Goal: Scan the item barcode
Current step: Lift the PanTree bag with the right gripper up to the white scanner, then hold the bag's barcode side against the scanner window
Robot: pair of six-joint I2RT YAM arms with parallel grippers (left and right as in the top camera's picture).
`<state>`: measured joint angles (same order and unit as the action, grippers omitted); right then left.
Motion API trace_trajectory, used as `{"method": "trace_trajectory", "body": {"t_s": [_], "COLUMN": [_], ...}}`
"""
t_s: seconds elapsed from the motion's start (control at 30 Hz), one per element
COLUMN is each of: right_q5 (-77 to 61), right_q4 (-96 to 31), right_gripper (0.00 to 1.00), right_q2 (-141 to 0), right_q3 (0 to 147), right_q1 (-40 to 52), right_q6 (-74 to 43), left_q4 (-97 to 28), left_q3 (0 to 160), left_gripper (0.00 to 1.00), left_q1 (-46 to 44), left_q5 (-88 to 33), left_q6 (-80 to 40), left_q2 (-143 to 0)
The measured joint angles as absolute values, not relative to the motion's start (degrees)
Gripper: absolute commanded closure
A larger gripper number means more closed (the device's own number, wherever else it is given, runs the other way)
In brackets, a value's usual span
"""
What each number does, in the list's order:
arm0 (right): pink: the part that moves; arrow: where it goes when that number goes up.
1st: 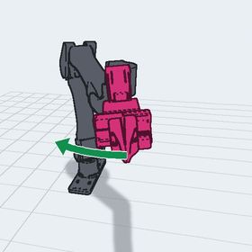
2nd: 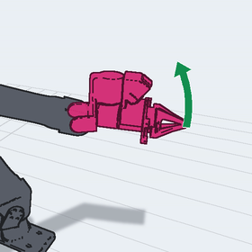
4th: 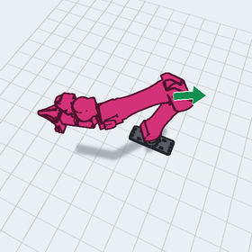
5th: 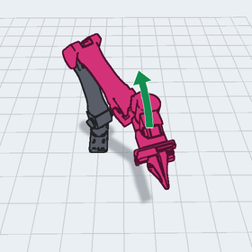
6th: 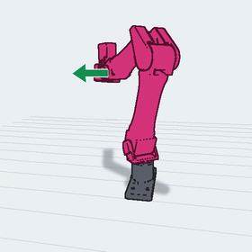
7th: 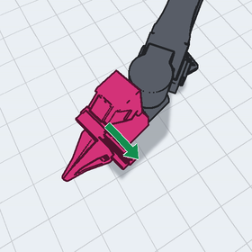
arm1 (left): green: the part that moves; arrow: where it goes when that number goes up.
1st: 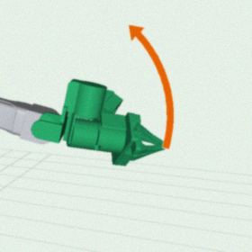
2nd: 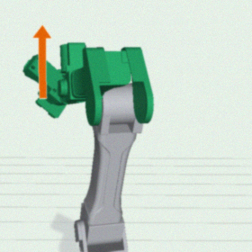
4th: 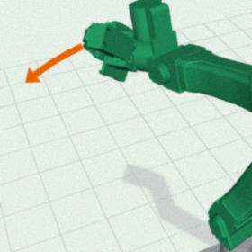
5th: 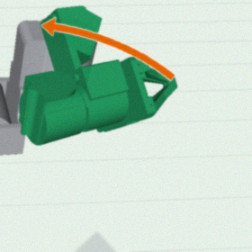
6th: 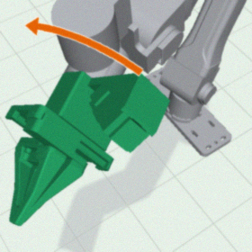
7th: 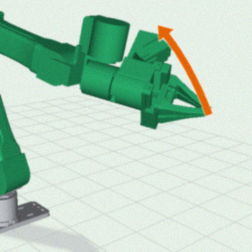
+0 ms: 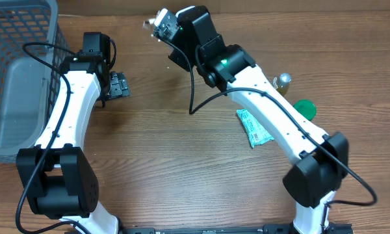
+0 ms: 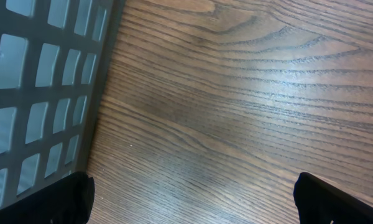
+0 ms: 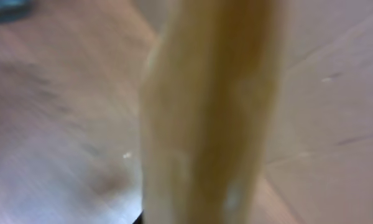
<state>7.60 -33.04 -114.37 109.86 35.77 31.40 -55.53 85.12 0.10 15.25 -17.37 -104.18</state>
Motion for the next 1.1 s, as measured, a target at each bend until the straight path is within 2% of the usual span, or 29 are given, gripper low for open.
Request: {"method": "trace_trajectory", "body": {"t_s": [0.4,0.87,1.1], "right_q5": [15.68,17.91,17.32], "right_q4": [-17.1,-0.36,3.14], "right_gripper": [0.96,0.96,0.96], "right_q2": [-123.11,-130.78,-133.62], "right_q3": [109.86,109.86,109.86], "right_q1": [35.53,29.76,28.67], "right_q6": [43.55,45.41,45.43], "left_q4": [-55.53,-55.53,-55.51], "left_q3": [85.12,85.12,85.12], "left_gripper": [0.0,0.0,0.01], "left_q1": [0.1,0.1,0.1], "left_q5": [15.27,15.27,15.27], "left_q6": [-17.37,-17.37,-17.37], "left_q2": [-104.18,-104.18,-104.18]}}
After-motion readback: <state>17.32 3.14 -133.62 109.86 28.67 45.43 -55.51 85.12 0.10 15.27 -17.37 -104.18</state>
